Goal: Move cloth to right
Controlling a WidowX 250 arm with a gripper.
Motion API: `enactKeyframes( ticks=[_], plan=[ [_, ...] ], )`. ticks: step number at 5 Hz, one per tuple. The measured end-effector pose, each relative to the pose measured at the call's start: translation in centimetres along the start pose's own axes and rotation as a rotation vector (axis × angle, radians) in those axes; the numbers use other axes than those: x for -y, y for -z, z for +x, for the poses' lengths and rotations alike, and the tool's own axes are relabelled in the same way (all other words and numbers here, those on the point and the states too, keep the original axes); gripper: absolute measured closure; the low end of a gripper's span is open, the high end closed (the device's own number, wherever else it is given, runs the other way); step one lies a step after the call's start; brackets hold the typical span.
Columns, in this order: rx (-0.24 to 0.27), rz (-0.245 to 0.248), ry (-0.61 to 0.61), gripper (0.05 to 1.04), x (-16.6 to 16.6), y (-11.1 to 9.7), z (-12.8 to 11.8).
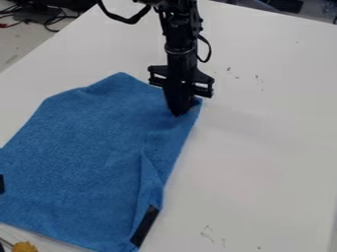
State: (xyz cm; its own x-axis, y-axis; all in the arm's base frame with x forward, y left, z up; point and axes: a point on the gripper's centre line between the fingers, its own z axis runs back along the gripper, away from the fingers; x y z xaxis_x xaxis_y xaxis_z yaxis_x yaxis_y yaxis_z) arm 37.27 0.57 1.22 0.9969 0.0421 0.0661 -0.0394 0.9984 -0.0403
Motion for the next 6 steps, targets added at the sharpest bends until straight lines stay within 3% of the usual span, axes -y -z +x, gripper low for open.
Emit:
enactKeyframes(
  ticks=[1, 2, 3, 4, 5, 6],
  plan=[
    [0.003, 0.007, -0.011, 1.02, -0.1, 0.0, 0.0],
    [-0.016, 0.042, -0.001, 1.032, -0.5, -0.3, 0.0],
    [-0.025, 0.117, 0.03, 1.032, -0.3, -1.4, 0.3],
    [0.01, 0.187, 0.042, 1.032, 0.9, -4.1, 0.9],
    [0.035, 0.185, 0.039, 1.017, 2.5, -4.4, 0.4],
    [0.061, 0.109, -0.004, 0.883, 2.8, -2.3, -1.2]
  ],
)
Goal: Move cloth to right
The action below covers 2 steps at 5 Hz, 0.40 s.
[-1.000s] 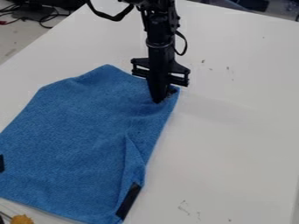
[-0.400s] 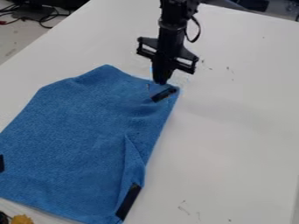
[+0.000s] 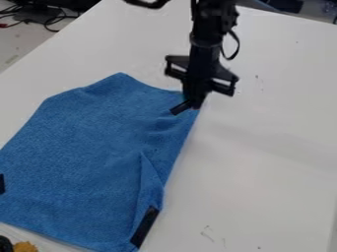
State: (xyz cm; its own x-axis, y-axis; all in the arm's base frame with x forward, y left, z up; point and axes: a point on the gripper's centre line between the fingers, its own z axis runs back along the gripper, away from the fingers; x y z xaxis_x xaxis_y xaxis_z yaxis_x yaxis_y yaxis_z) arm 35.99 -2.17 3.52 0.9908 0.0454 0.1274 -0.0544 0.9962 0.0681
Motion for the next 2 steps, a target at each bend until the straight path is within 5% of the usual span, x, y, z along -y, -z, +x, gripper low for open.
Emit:
enactKeyframes(
  ticks=[1, 2],
  plan=[
    [0.026, -0.062, -0.034, 0.639, -0.9, 0.6, 0.3],
    [-0.004, -0.095, -0.021, 0.33, -0.9, 2.0, 0.2]
  ],
)
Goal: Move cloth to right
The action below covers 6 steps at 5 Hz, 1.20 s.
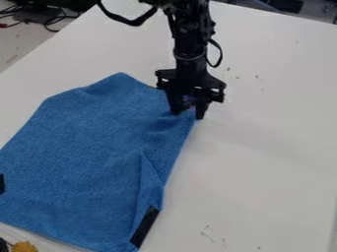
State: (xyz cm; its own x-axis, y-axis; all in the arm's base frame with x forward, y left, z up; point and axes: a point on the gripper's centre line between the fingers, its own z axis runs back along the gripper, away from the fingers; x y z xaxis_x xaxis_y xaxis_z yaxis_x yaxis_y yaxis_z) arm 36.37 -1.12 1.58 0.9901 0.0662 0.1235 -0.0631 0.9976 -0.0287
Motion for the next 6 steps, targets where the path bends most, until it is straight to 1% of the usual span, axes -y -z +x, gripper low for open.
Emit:
enactKeyframes(
  ticks=[1, 2, 3, 5, 6],
  plan=[
    [0.002, 0.0, 0.014, 0.094, -0.6, -0.1, 0.6],
    [-0.009, -0.007, 0.026, 0.081, -0.7, 0.2, 0.8],
    [-0.012, -0.007, 0.024, 0.083, -1.1, 0.0, 1.0],
    [-0.017, 0.014, 0.019, 0.083, -1.9, -0.5, 1.4],
    [-0.015, -0.013, 0.019, 0.09, -2.4, -0.2, 1.6]
  ],
)
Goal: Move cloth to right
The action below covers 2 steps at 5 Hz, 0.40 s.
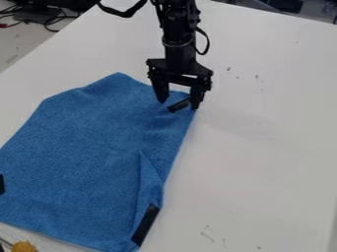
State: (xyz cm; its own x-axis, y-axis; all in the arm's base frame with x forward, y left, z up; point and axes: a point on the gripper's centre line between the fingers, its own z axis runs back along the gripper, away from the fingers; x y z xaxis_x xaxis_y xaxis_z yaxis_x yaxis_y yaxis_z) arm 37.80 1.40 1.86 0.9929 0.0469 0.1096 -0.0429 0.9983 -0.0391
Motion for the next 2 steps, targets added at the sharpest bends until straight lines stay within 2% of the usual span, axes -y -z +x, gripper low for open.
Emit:
enactKeyframes(
  ticks=[1, 2],
  plan=[
    [-0.002, -0.031, -0.003, 0.175, 0.23, 0.88, 0.01],
    [-0.006, -0.034, -0.002, 0.466, 0.05, 1.01, -0.02]
  ],
)
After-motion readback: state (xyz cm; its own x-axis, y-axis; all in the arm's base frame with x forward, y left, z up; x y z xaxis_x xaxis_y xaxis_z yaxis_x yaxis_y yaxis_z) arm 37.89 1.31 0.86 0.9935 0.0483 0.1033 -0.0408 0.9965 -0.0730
